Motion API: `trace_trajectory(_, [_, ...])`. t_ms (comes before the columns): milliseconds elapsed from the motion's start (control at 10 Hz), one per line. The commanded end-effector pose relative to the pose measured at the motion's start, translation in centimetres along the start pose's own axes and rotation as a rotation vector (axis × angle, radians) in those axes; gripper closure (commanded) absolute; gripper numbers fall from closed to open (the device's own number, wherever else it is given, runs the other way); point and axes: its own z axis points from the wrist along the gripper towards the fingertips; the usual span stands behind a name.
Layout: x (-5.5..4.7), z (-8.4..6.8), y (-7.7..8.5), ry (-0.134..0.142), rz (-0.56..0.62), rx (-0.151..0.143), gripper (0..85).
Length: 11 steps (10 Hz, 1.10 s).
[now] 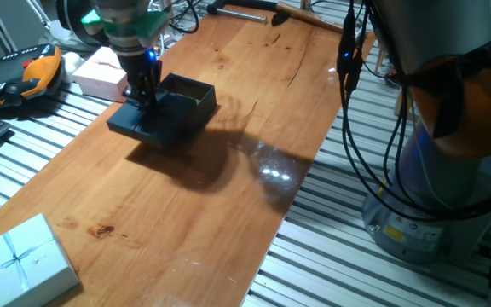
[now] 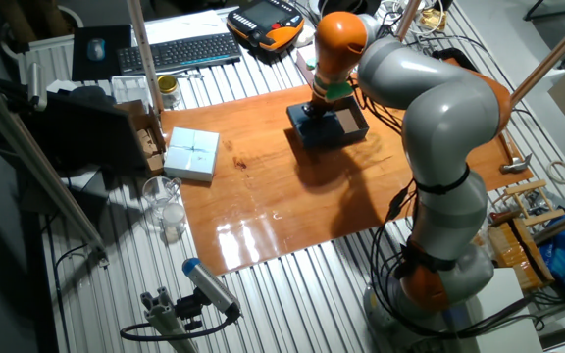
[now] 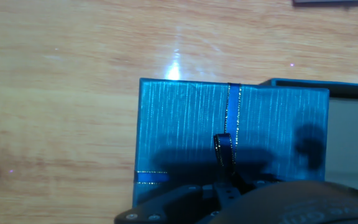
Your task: Cover the box
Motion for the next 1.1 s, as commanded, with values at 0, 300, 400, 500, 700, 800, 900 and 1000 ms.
trace_trajectory(0, [0.0, -0.1, -0.6, 0.002, 0.0, 0.002, 85.0])
trace_trajectory(300, [0.2, 0.2, -2.7, -0.011, -0.001, 0.003, 85.0])
trace_trajectory(400, [0.2, 0.6, -3.4, -0.009, 0.0, 0.005, 85.0])
trace_trajectory(500, [0.3, 0.8, -4.0, -0.007, 0.004, 0.009, 85.0])
trace_trajectory(700, [0.5, 0.8, -4.9, -0.004, 0.025, 0.004, 85.0])
trace_trajectory(800, [0.6, 0.9, -5.3, -0.005, 0.032, 0.003, 85.0])
trace_trajectory(900, [0.6, 1.1, -5.7, -0.008, 0.032, 0.003, 85.0])
trace_trajectory(1000, [0.6, 1.3, -6.1, -0.011, 0.023, 0.003, 85.0])
